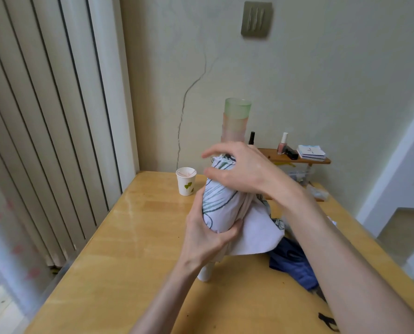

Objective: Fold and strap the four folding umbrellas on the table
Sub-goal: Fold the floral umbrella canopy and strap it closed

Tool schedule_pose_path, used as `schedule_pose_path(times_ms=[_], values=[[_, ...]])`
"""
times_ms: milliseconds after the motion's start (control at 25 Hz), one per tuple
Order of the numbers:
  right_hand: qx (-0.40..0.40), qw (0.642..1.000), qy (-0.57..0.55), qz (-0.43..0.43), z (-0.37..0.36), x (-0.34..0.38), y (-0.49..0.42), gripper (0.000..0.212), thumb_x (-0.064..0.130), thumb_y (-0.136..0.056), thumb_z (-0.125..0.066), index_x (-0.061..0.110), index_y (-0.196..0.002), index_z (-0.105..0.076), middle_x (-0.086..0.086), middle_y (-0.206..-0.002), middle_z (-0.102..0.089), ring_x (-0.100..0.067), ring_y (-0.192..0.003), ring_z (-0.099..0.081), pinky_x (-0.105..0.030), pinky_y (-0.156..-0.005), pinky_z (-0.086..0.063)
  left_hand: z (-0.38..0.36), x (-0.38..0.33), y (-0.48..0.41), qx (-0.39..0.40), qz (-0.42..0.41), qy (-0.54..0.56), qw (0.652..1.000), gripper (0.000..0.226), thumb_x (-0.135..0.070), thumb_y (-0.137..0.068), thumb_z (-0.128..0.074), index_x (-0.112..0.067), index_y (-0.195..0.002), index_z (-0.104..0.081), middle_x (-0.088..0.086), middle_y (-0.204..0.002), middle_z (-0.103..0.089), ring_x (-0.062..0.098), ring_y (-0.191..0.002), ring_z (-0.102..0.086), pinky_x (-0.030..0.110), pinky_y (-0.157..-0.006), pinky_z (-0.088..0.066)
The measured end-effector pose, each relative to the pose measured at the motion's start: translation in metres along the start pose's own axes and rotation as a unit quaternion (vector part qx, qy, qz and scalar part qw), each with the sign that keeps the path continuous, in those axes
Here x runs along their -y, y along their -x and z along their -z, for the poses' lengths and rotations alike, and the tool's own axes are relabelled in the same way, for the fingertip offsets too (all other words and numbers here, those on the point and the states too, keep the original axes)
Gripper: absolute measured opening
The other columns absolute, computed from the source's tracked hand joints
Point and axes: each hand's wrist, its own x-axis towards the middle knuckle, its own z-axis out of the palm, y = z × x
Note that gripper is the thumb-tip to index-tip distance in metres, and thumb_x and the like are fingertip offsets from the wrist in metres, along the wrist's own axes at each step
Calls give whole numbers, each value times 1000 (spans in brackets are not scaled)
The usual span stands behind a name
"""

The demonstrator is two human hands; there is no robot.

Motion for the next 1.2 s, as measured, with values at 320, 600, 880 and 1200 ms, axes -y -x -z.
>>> schedule_pose_path(times_ms=[320,600,880,1200], values=[[-111,993,44,-16,-21,-4,-14,37,45,-83,-70,12,-70,-59,0,-65,-56,-30,-83,-52,-38,-70,-52,4,25,16,65,147,27,987,56,-5,-68,-97,-20,-115,-69,-15,-100,-80,13,-98,-76,19,-74,-57],[-243,968,61,-26,-37,-11,-18,50,34,-82,-70,8,-57,-36,-8,-51,-34,-39,-65,-42,-35,-55,-28,-2,32,18,10,48,-46,998,106,-37,-57,-105,-24,-146,-50,-9,-153,-48,8,-145,-46,27,-113,-44],[-234,970,56,-14,-33,-20,-17,48,37,-82,-68,9,-58,-36,-7,-51,-31,-36,-62,-38,-35,-53,-27,-16,17,27,-70,16,-90,993,78,-37,-70,-97,-39,-136,-55,-22,-132,-66,2,-121,-64,26,-99,-53],[-105,989,-86,66,-20,-30,-17,30,30,-81,-79,14,-64,-60,1,-58,-58,-7,-57,-45,-27,-57,-38,4,19,13,90,166,20,982,45,-8,-68,-98,-16,-103,-70,-7,-86,-80,11,-78,-76,21,-67,-56]])
